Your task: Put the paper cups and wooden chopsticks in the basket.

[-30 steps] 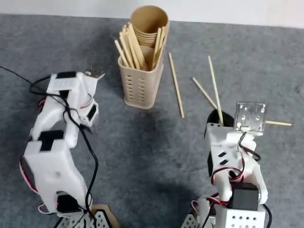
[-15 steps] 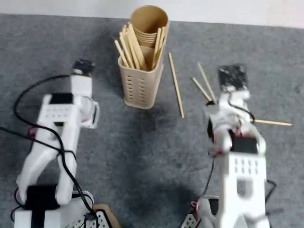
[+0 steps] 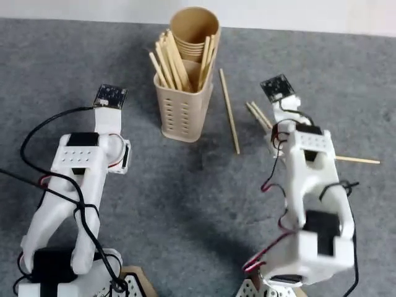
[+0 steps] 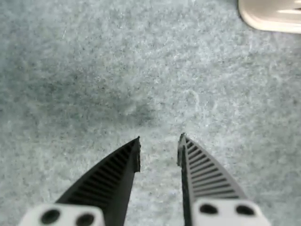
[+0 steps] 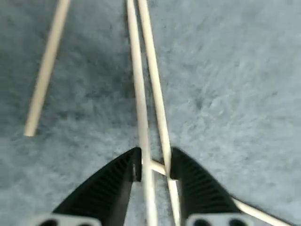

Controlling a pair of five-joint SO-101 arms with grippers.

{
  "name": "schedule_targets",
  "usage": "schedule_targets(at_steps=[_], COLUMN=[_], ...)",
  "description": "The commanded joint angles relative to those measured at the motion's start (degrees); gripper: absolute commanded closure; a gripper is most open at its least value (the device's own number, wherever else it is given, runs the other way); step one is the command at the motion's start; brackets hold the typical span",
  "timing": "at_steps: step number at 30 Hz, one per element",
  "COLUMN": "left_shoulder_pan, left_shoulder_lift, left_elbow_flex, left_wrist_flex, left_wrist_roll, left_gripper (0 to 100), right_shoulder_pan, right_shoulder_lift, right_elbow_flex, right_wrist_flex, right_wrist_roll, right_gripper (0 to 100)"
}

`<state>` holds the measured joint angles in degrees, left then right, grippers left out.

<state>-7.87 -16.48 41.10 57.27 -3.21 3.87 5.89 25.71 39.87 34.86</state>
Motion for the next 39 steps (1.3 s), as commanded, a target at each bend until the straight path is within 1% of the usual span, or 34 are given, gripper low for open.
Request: schedule_targets(at_steps=[1, 7, 10, 12, 13, 15, 18, 23, 27, 33, 35, 36, 39], left_shoulder_pan=[-0.2, 0.0, -0.1, -0.2, -0.3, -0.3, -0.3, -0.3, -0.3, -0.3, -0.3, -0.3, -0.3], left_shoulder_lift=[-2.2, -2.2, -2.2, -2.2, -2.2, -2.2, -2.2, -2.1, -2.1, -2.1, -2.1, -2.1, -2.1], left_elbow_flex=[-0.1, -0.1, -0.1, -0.1, 0.0, 0.0, 0.0, 0.0, 0.0, 0.0, 0.0, 0.0, 0.0], left_wrist_flex=[-0.9, -0.9, -0.9, -0.9, -0.9, -0.9, -0.9, -0.9, -0.9, -0.9, -0.9, -0.9, -0.9], left_wrist_roll=[0.4, 0.4, 0.4, 0.4, 0.4, 0.4, 0.4, 0.4, 0.4, 0.4, 0.4, 0.4, 0.4], left_gripper=[85, 85, 85, 85, 85, 85, 85, 85, 85, 85, 85, 85, 85], right_shoulder_pan=[1.3, 2.1, -0.6, -1.9, -2.5, -4.6, -6.7, -6.6, -4.4, -2.8, -2.8, -2.8, -2.7], right_shoulder_lift=[1.3, 1.5, 1.5, 0.7, 0.3, -0.3, -0.2, 0.1, 4.9, 17.4, 18.9, 18.9, 17.7], right_elbow_flex=[-3.6, -3.8, -3.9, -3.9, -4.2, -5.1, -5.5, -7.4, -10.9, -18.8, -20.2, -20.5, -21.0], right_wrist_flex=[-0.7, -0.7, -0.7, 2.1, 4.4, 8.0, 8.4, 7.8, 7.9, 8.0, 8.0, 8.0, 8.1], right_wrist_roll=[0.7, 0.7, 0.5, 0.8, 2.2, 8.3, 9.1, 9.5, 12.6, 13.2, 13.0, 12.9, 12.9], right_gripper=[83.9, 83.9, 83.9, 83.5, 83.0, 78.6, 72.8, 72.5, 72.4, 72.4, 74.1, 77.1, 91.8])
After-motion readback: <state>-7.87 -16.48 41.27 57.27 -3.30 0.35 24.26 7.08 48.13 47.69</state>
